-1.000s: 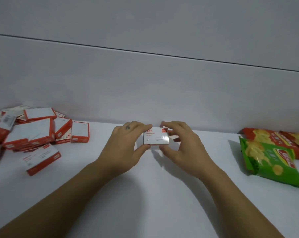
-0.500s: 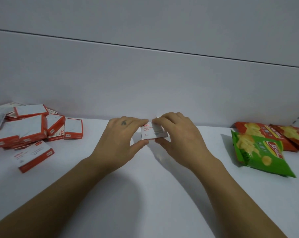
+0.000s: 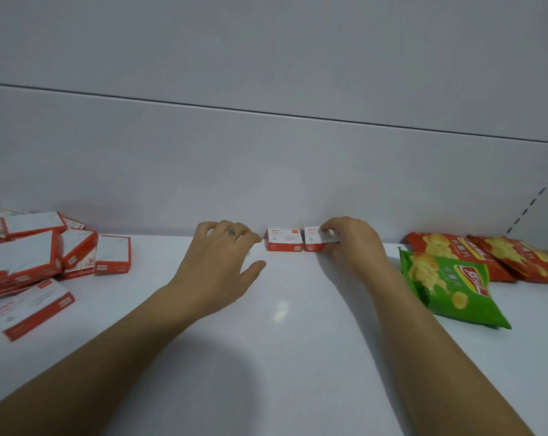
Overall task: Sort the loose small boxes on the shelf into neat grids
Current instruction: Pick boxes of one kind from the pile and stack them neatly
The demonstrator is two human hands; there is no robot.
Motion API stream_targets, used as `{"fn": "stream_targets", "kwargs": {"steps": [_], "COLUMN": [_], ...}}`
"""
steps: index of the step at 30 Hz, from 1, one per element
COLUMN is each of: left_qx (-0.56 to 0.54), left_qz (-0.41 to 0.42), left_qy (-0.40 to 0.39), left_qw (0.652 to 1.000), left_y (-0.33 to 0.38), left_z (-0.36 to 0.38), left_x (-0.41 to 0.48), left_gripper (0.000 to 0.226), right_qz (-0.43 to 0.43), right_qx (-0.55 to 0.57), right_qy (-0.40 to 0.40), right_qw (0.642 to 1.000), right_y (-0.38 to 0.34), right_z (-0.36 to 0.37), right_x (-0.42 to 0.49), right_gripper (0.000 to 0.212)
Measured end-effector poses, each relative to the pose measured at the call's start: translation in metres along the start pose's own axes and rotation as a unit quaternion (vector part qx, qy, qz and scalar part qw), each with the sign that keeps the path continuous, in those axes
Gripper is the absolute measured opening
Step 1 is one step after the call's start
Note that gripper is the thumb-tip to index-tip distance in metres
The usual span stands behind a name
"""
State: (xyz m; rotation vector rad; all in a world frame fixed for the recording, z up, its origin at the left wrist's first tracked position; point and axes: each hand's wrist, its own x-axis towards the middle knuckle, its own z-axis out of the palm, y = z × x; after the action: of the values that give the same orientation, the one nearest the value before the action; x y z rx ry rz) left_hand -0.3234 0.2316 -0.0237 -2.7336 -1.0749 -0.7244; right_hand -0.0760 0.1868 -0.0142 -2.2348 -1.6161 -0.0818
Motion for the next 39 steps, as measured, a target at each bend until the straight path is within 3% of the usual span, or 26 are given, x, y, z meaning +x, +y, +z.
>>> {"fn": "stream_targets", "kwargs": {"steps": [6, 18, 24, 29, 33, 39], "left_qx": [-0.008, 0.0, 0.0, 0.011, 0.036, 0.081], "left_qz": [-0.044, -0.029, -0.021, -0.034, -0.035, -0.094], "left_qy": [-0.032, -0.042, -0.058, -0.031, -0.029, -0.018], "left_qw": [0.998, 0.999, 0.998, 0.999, 0.998, 0.992], "left_y": [-0.008, -0.017, -0.017, -0.018, -0.027, -0.067], "left_z": [0.011, 0.018, 0.019, 0.002, -0.028, -0.073], "left_x": [-0.001, -0.006, -0.005, -0.004, -0.006, -0.045], "left_gripper": [0.035, 0.04, 0.038, 0.042, 0.044, 0.046], "right_qz": [0.021, 0.005, -0.002, -0.077, -0.157, -0.237], "right_qx": [0.075, 0.034, -0.057, -0.039, -0.042, -0.03], "right_qy": [0.028, 0.018, 0.021, 0.035, -0.004, -0.048], "right_qw": [0.997, 0.999, 0.998, 0.996, 0.987, 0.97], "right_y": [0.004, -0.003, -0.01, -0.046, -0.088, -0.158], "right_z": [0.013, 0.016, 0.013, -0.003, -0.01, -0.014], "right_x": [-0.008, -0.008, -0.01, -0.02, -0.026, -0.026], "right_gripper": [0.019, 0.02, 0.027, 0.05, 0.063, 0.068]}}
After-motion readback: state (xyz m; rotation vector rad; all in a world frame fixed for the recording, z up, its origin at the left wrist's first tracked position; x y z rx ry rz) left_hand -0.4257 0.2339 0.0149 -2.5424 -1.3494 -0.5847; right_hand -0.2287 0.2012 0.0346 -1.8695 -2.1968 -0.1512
